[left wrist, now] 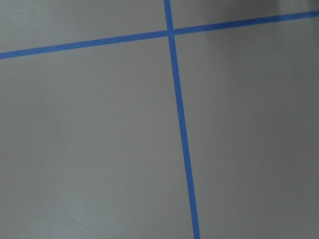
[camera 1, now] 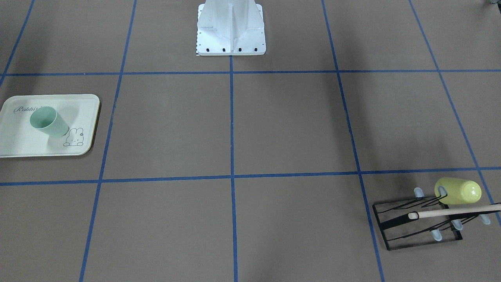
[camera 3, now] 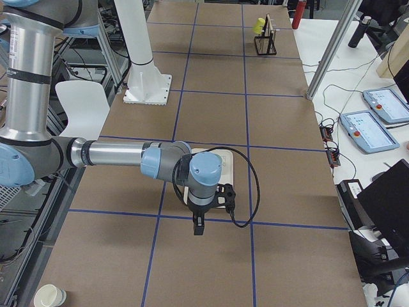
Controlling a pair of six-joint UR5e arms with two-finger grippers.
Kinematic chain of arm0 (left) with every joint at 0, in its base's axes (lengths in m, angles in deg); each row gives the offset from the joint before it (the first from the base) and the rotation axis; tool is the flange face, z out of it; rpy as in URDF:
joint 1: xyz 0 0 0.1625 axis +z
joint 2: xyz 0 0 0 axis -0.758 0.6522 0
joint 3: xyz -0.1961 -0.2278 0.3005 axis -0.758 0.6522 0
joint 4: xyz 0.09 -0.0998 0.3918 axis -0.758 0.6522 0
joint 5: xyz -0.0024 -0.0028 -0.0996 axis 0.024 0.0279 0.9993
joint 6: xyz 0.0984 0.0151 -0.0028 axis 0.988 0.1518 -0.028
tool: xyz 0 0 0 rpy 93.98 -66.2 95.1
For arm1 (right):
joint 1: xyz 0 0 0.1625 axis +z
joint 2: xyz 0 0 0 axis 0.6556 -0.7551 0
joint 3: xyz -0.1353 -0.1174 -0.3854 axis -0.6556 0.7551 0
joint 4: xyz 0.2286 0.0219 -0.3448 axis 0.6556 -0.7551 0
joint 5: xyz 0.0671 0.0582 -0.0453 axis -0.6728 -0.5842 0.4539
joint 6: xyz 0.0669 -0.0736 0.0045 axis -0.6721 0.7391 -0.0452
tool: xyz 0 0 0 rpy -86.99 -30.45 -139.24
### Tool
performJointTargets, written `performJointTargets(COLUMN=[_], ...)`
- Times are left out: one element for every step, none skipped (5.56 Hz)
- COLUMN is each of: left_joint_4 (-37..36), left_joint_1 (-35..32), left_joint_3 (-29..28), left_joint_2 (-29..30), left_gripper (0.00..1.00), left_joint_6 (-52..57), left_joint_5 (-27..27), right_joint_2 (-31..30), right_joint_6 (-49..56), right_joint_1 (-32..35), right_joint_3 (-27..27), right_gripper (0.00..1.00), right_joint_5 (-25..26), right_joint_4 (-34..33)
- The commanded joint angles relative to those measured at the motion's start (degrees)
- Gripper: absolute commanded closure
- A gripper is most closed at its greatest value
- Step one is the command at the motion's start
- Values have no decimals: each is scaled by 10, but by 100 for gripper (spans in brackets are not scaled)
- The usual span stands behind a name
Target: Left arm grabs green cup and hands to right arm on tray
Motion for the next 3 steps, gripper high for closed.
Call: performJointTargets(left_joint_4=[0,2,2], left_joint_1=[-1,0,-1], left_joint_3=[3,4,6], left_joint_2=[-3,-5,-6], left_gripper=[0,0,0], left_joint_6=[2,3,3], left_joint_5=[-2,-3,-3], right_joint_2=[2,2,2], right_joint_6=[-14,-16,-16], right_joint_1=[0,0,0], right_joint_3=[-6,-10,-10], right_gripper=[0,0,0], right_joint_5=[-1,-1,-2], right_joint_4=[0,0,0])
